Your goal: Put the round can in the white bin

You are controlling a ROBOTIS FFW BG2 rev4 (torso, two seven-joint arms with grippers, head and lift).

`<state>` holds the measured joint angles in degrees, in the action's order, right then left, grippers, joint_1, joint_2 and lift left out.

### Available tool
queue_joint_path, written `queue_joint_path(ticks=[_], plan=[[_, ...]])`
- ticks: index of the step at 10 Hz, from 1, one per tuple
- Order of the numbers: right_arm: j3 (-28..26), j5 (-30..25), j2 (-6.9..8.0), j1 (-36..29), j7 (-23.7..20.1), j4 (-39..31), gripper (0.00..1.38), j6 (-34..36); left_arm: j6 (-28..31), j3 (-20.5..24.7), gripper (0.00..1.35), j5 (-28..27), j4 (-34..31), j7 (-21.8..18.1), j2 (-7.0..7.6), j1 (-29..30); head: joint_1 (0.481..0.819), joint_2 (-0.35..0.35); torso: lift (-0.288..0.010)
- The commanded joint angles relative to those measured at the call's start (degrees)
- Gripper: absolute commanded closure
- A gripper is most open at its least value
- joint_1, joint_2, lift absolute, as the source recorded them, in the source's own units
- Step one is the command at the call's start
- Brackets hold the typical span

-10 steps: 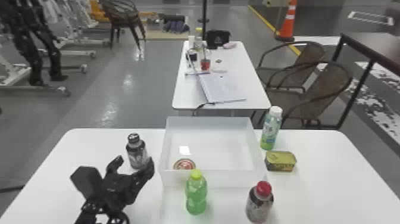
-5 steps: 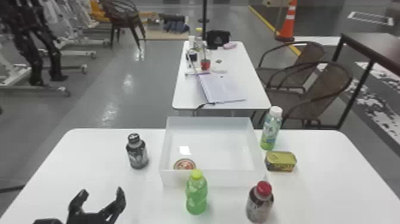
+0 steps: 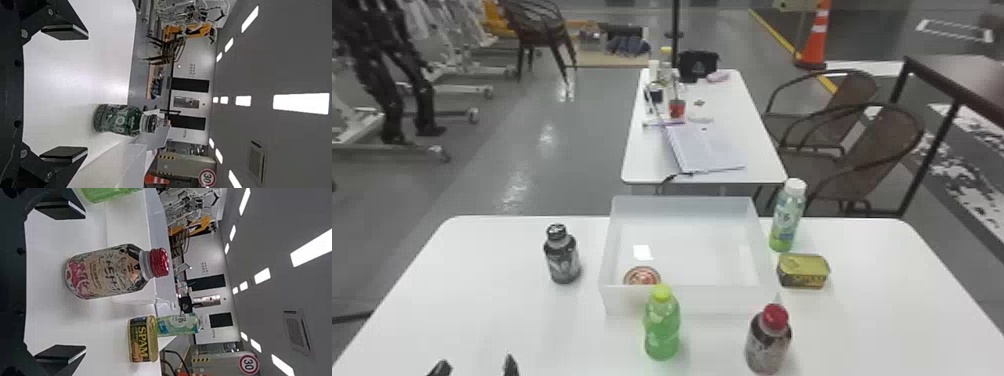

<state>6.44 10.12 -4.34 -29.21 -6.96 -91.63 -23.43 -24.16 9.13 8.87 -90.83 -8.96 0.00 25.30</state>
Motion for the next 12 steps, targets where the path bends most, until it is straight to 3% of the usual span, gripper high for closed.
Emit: queue_joint_path(ticks=[1,12], plan=[[-0.02,-0.28,-0.32,-1.12,0.02,-0.83,0.1,-0.03,-0.62,0.1,0.26,-0.17,0.03,0.0,-0.15,0.72,0.549,0.0,-0.1],[-0.02,-0.45,-0.32,-2.35,0.98,-1.8,0.1,-0.03,-1.24,0.1,0.26,0.18,0.03,0.0,-0.15,1.6,0.549,0.0,-0.1]])
